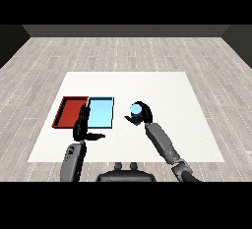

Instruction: Pick the blue can and put it in the blue box

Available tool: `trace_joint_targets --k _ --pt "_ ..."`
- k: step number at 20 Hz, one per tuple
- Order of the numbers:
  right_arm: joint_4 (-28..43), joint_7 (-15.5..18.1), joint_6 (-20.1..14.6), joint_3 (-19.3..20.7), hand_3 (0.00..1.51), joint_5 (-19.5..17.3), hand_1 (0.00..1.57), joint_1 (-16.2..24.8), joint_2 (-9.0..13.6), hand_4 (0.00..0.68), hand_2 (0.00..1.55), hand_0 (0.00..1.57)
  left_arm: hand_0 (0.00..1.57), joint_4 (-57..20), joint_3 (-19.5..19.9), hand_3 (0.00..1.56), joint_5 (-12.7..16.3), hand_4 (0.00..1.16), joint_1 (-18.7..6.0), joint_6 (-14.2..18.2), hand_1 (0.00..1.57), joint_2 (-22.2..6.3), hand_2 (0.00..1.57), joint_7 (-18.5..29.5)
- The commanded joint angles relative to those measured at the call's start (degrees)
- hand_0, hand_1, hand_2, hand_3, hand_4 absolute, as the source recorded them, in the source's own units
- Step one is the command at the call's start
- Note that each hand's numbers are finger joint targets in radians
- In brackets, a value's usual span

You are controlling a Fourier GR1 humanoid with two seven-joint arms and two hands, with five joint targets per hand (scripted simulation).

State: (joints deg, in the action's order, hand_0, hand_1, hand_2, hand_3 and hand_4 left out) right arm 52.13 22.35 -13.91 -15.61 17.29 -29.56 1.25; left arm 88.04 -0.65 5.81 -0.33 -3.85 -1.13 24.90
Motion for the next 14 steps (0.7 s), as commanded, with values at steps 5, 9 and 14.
trace_joint_targets --k 5,9,14 --pt "9.2 -1.0 0.5 -0.7 1.42 -3.6 1.43 -0.6 -0.1 0.666 1.44 1.43 0.00 -2.9 -5.9 0.00 0.9 0.00 -5.5 3.9 0.00 1.1 0.00 -6.2" --pt "13.3 -3.8 1.6 1.6 1.42 -5.8 1.43 1.1 -0.6 0.660 1.45 1.43 0.00 -4.8 -5.7 0.00 1.3 0.00 -5.1 1.8 0.00 1.1 0.00 -4.5" --pt "14.6 -6.2 4.5 5.1 1.42 -7.1 1.43 0.0 -0.2 0.660 1.45 1.43 0.00 -4.1 -5.9 0.00 -0.7 0.00 -5.9 2.3 0.00 1.1 0.00 -6.8"
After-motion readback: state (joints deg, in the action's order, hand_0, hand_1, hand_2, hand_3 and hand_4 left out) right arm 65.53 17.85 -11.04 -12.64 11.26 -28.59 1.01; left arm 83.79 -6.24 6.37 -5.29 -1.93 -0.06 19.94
